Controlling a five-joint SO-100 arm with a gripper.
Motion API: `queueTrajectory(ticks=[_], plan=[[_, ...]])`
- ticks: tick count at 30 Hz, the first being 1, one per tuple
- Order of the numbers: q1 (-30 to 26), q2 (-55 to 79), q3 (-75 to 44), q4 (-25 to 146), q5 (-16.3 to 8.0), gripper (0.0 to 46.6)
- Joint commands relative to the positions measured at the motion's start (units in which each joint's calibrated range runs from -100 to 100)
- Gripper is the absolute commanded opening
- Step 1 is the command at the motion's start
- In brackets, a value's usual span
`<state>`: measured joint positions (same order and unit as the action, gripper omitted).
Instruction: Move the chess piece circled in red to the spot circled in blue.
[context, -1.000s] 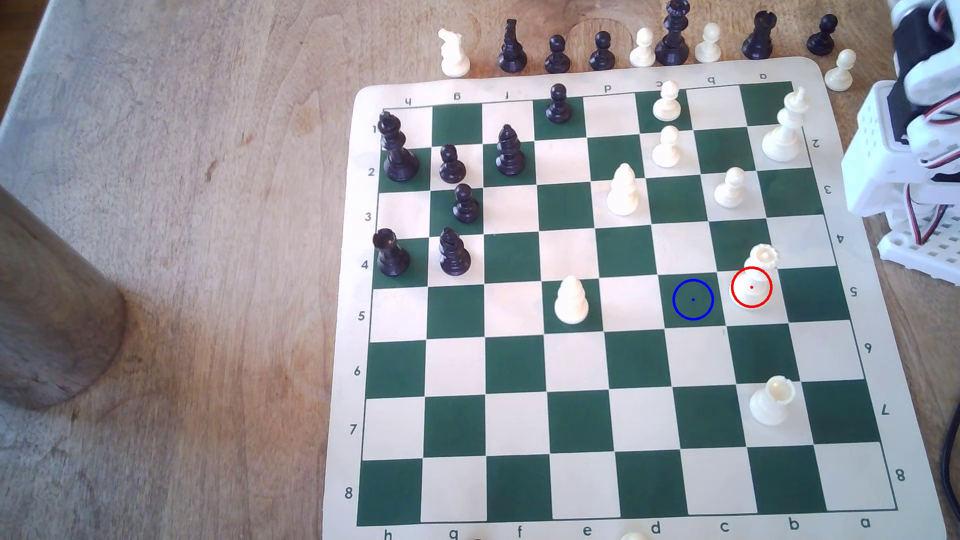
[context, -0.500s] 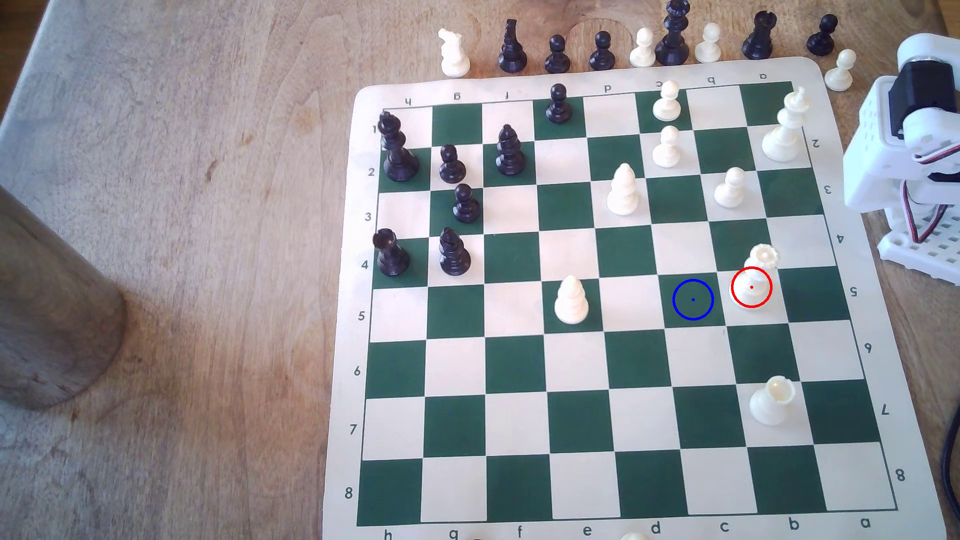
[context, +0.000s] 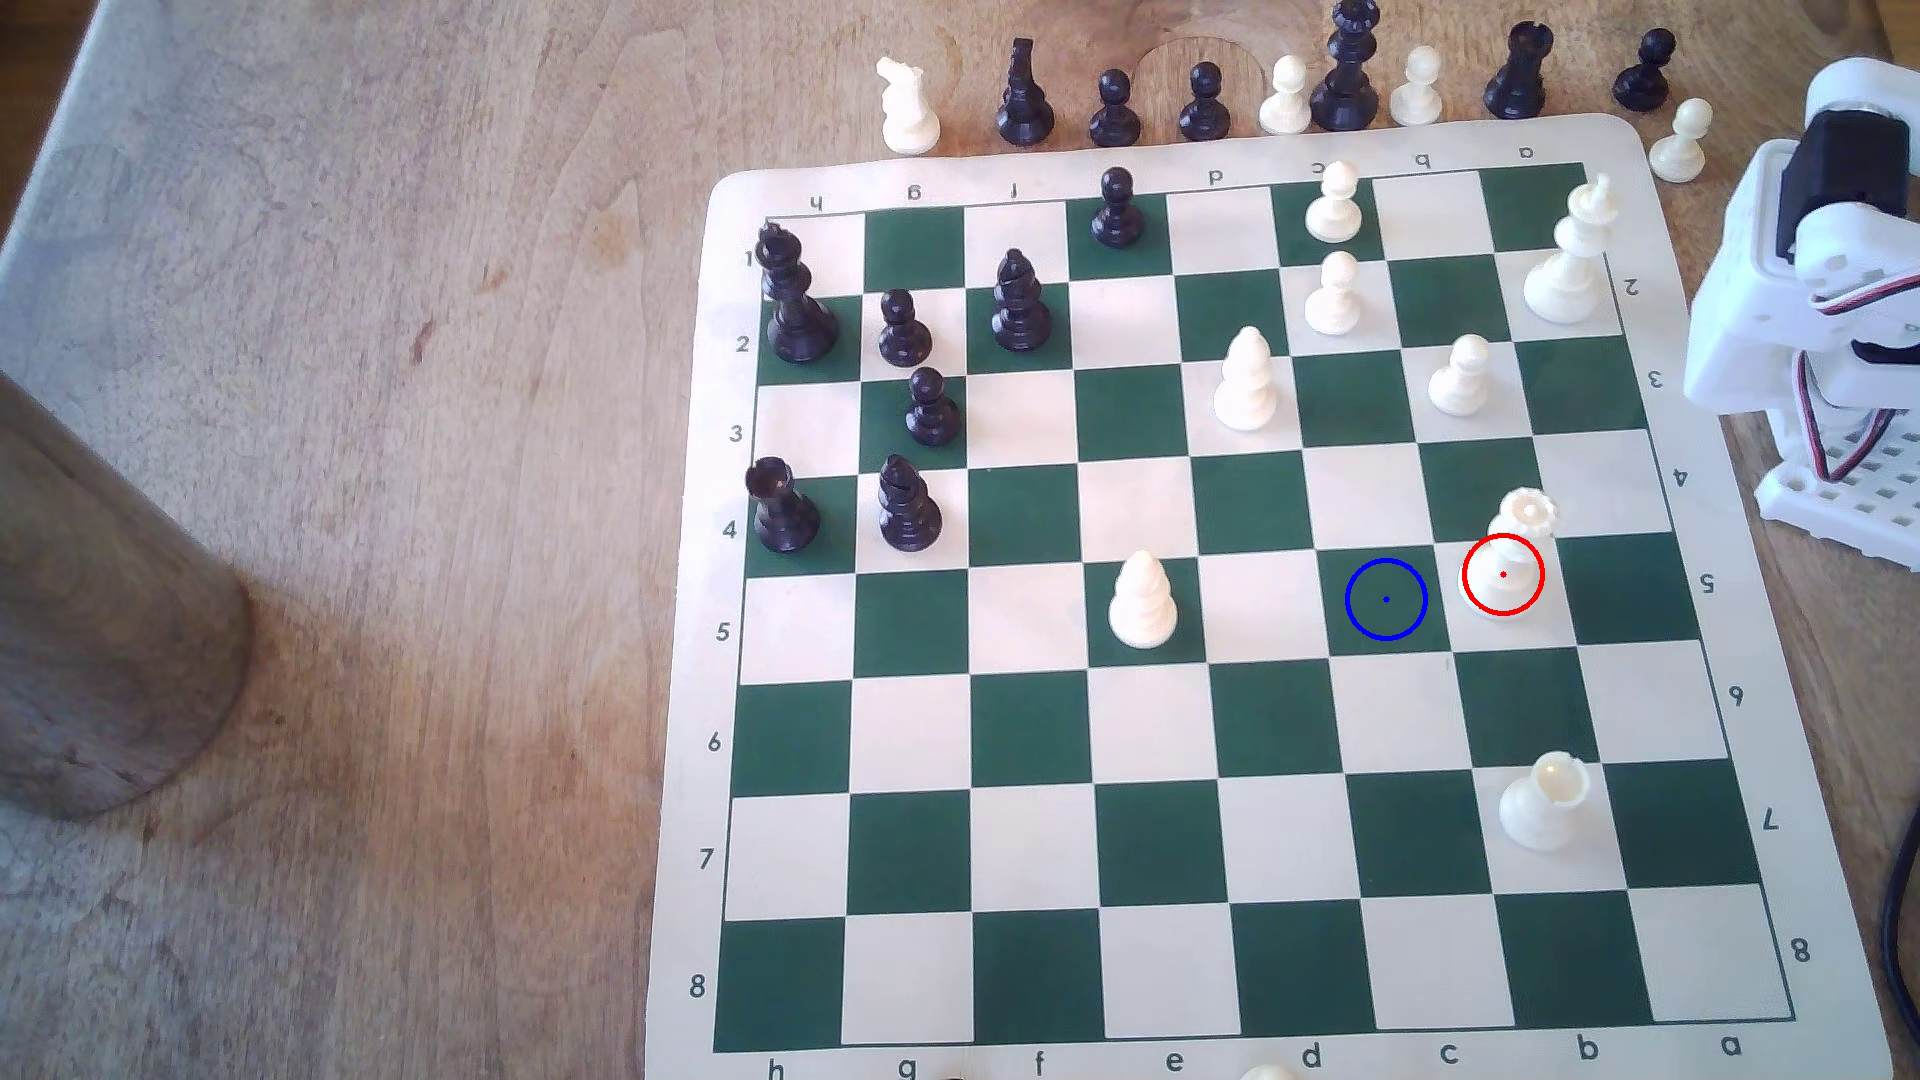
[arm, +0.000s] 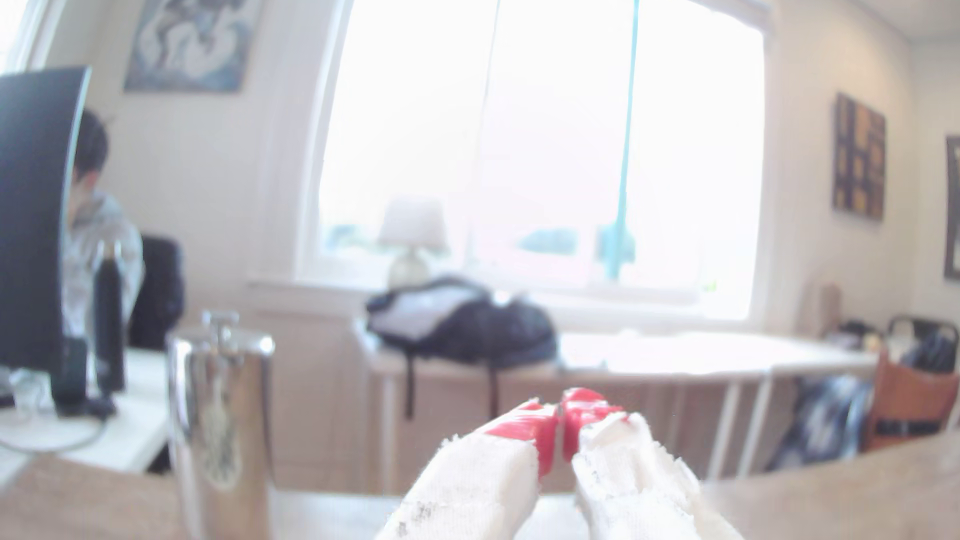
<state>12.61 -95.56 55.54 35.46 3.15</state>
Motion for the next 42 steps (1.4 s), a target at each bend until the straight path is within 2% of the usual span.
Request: queueTrajectory(ticks=[1,3,8,11,14,16,23,27,31,39,42], plan=[[-0.1,0.0,-6.5,17.9,0.7,0.2],[-1.4,-0.1,-6.8,22.8,1.4,0.5],[-7.5,2.5,-10.3,37.9,0.7,3.1],[-12.5,4.9,-11.8,45.5,-2.0,5.6],[-14.8,7.5,-11.8,49.1,-6.4,10.4],[-16.5,9.0,-11.6,51.5,-7.2,11.5],[-21.8,9.4,-4.6,56.4,-6.8,19.7],[-24.7,10.4,-1.0,56.8,-6.9,20.6],[-24.9,9.1,4.1,55.7,-6.8,23.3],[-28.8,11.9,7.2,54.9,-7.2,21.6],[-31.5,13.6,8.5,54.4,-8.2,21.0]])
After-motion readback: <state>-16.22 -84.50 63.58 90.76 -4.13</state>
